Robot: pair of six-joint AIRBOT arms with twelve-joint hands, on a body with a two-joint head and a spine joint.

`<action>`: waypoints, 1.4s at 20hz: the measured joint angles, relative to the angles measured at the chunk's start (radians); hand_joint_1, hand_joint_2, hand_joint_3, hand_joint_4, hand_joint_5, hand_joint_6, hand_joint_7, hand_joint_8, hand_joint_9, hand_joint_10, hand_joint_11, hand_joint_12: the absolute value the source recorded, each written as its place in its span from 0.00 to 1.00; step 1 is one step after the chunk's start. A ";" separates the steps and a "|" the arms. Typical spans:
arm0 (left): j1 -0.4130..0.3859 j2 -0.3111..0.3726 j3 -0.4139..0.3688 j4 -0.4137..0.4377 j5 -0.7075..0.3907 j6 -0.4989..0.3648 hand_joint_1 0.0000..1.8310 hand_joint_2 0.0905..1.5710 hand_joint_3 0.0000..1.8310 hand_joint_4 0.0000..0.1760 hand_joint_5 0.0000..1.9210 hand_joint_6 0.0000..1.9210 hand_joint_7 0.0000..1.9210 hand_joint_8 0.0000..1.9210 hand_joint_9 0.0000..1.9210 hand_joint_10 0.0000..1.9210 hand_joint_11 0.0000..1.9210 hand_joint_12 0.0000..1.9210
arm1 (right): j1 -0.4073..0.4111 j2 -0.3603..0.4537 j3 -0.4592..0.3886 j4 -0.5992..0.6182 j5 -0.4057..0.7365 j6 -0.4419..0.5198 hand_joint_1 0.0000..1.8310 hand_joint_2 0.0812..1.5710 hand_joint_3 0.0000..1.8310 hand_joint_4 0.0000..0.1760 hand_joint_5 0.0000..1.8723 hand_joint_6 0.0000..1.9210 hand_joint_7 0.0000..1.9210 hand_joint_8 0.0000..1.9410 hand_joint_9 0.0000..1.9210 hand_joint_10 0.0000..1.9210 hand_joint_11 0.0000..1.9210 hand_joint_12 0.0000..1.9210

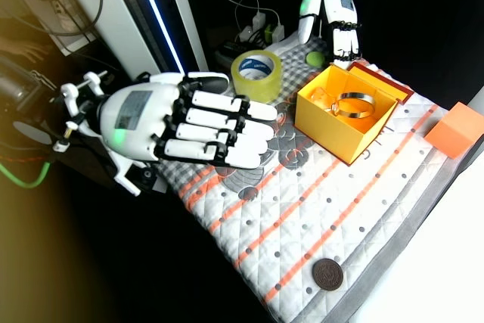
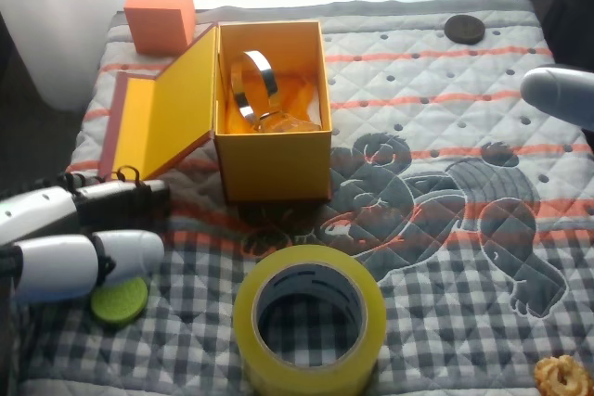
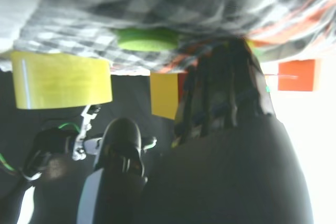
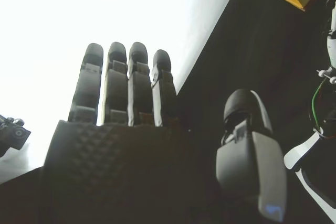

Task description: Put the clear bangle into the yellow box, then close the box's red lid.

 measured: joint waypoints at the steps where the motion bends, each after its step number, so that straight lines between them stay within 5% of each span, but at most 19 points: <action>1: 0.000 0.001 0.000 -0.008 -0.018 0.000 0.00 0.82 0.00 0.00 0.10 0.00 0.11 0.00 0.10 0.00 0.02 0.11 | -0.002 0.000 -0.001 0.003 0.001 0.000 0.00 0.74 0.00 0.09 0.15 0.00 0.15 0.00 0.10 0.00 0.00 0.13; 3: 0.000 0.039 -0.024 -0.008 -0.031 0.000 0.00 0.82 0.00 0.00 0.10 0.00 0.12 0.00 0.11 0.01 0.03 0.12 | -0.009 -0.001 -0.001 0.008 0.006 0.000 0.00 0.73 0.00 0.24 0.15 0.00 0.16 0.00 0.10 0.00 0.00 0.16; 7: 0.003 0.068 -0.035 0.013 -0.045 0.000 0.00 0.82 0.00 0.00 0.08 0.00 0.09 0.00 0.09 0.00 0.02 0.12 | -0.010 -0.003 -0.001 0.020 0.006 0.000 0.00 0.75 0.00 0.29 0.17 0.00 0.18 0.00 0.13 0.00 0.00 0.25; 12: -0.016 0.018 -0.009 0.000 -0.057 0.000 0.00 0.84 0.00 0.00 0.07 0.00 0.08 0.00 0.08 0.00 0.01 0.11 | -0.021 -0.003 -0.002 0.025 0.010 0.000 0.00 0.75 0.00 0.20 0.17 0.00 0.17 0.00 0.13 0.00 0.00 0.24; 19: -0.027 -0.045 0.000 -0.172 -0.258 0.001 0.00 0.85 0.00 0.00 0.03 0.00 0.05 0.00 0.04 0.00 0.01 0.00 | -0.055 -0.003 -0.013 0.053 0.023 0.000 0.00 0.75 0.00 0.14 0.17 0.00 0.18 0.00 0.15 0.00 0.00 0.29; 24: -0.041 -0.061 0.000 -0.227 -0.403 0.000 0.00 0.87 0.00 0.00 0.07 0.01 0.06 0.00 0.06 0.00 0.03 0.01 | -0.065 -0.003 -0.013 0.071 0.035 0.000 0.00 0.77 0.00 0.21 0.18 0.00 0.19 0.00 0.14 0.00 0.00 0.27; 28: -0.094 -0.105 0.052 -0.217 -0.411 -0.040 0.00 0.83 0.00 0.00 0.06 0.00 0.06 0.01 0.06 0.00 0.02 0.01 | -0.072 -0.003 -0.016 0.070 0.040 0.000 0.00 0.76 0.00 0.34 0.19 0.00 0.20 0.00 0.15 0.00 0.00 0.31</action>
